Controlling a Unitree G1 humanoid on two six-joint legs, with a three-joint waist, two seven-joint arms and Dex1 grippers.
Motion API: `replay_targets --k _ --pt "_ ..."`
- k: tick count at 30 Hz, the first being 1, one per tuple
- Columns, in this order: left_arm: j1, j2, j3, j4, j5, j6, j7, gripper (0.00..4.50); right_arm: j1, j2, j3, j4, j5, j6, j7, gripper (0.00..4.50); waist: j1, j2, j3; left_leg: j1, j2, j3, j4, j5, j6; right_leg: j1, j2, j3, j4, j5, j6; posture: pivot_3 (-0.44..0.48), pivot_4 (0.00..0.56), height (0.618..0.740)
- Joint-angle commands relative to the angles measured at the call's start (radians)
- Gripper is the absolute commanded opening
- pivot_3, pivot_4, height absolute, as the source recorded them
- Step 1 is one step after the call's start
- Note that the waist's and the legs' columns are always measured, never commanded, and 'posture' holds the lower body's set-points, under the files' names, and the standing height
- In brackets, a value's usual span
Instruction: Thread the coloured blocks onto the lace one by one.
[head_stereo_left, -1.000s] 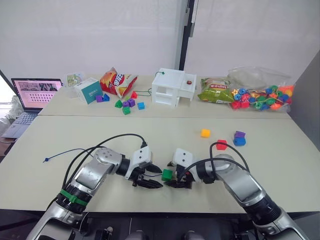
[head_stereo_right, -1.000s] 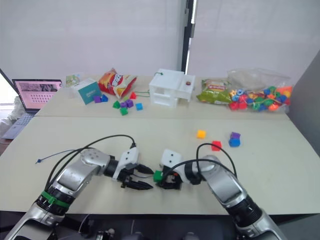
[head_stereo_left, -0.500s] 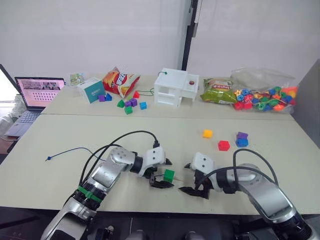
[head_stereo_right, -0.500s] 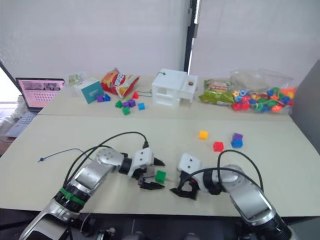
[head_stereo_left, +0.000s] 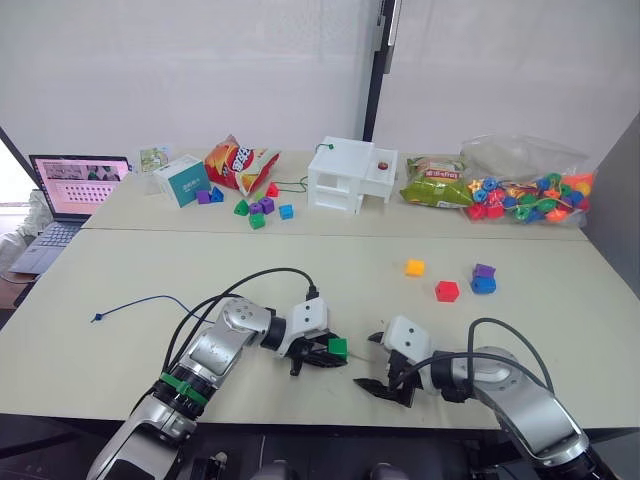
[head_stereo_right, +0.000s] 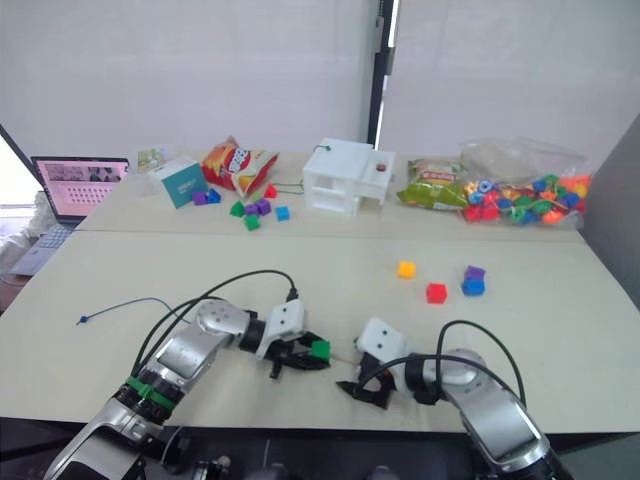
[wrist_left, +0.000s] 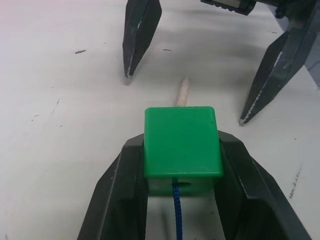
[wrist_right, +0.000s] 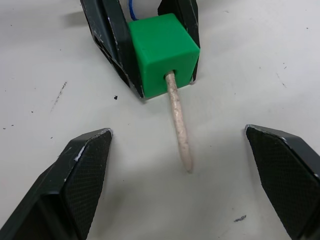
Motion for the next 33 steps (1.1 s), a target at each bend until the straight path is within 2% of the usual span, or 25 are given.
replay_targets --k 1,4,11,15,20,23,27,33 --pt "0.0 0.008 -0.002 -0.016 -0.003 -0.015 -0.022 1.2 0.001 -0.004 -0.025 0.01 0.028 -0.018 0.009 4.5 0.0 0.0 0.0 0.0 0.0 0.0 0.0 0.0 0.0 0.0 0.0 0.0 0.0 0.0 0.0 0.0 0.15 0.74" --pt "0.001 0.009 -0.003 -0.014 -0.001 -0.022 -0.028 1.2 -0.012 0.0 -0.028 0.052 0.05 -0.03 0.021 3.7 0.0 0.0 0.0 0.0 0.0 0.0 0.0 0.0 0.0 0.0 0.0 0.0 0.0 0.0 0.0 0.0 0.15 0.74" --pt "-0.001 0.01 -0.003 -0.008 0.003 -0.035 -0.036 1.2 -0.025 -0.01 -0.014 0.113 0.046 -0.073 0.033 1.25 0.0 0.0 0.0 0.001 0.0 0.0 0.0 0.0 0.0 0.001 0.0 0.0 0.0 0.0 0.0 0.0 0.15 0.74" --pt "0.001 0.015 0.0 -0.009 0.002 -0.04 -0.043 1.2 -0.027 -0.011 -0.014 0.118 0.047 -0.078 0.034 0.01 0.0 0.0 0.0 0.001 0.0 0.0 0.0 0.0 0.0 0.001 0.0 0.0 0.0 0.0 0.0 0.0 0.15 0.74" --pt "0.001 0.046 0.028 0.002 0.002 -0.056 -0.045 1.2 -0.042 -0.024 -0.025 0.08 0.067 -0.074 0.044 0.0 0.0 0.0 0.0 0.001 0.0 0.0 0.0 0.0 0.0 0.001 0.0 0.0 0.0 0.0 0.0 0.0 0.15 0.74" --pt "0.013 0.1 0.056 -0.002 0.001 -0.068 -0.056 1.2 -0.057 -0.044 -0.025 0.046 0.072 -0.06 0.052 0.0 -0.001 0.0 0.0 0.001 0.0 0.0 0.0 0.0 0.0 0.001 0.0 0.0 0.0 0.0 0.0 0.0 0.15 0.74" --pt "0.056 0.256 0.15 0.053 -0.014 -0.111 -0.087 1.2 -0.087 -0.098 -0.046 -0.035 0.108 -0.023 0.086 0.0 -0.018 0.0 0.0 0.001 0.002 0.0 -0.001 0.0 0.0 -0.001 0.001 0.001 0.0 0.0 -0.001 0.0 0.15 0.74" --pt "0.078 0.464 0.266 0.379 0.008 -0.256 -0.108 1.2 -0.095 -0.155 -0.059 -0.066 0.134 -0.015 0.13 0.0 -0.027 0.0 0.0 0.003 0.005 0.0 -0.002 0.0 0.0 -0.001 0.004 0.0 0.0 -0.001 -0.002 0.0 0.15 0.74"
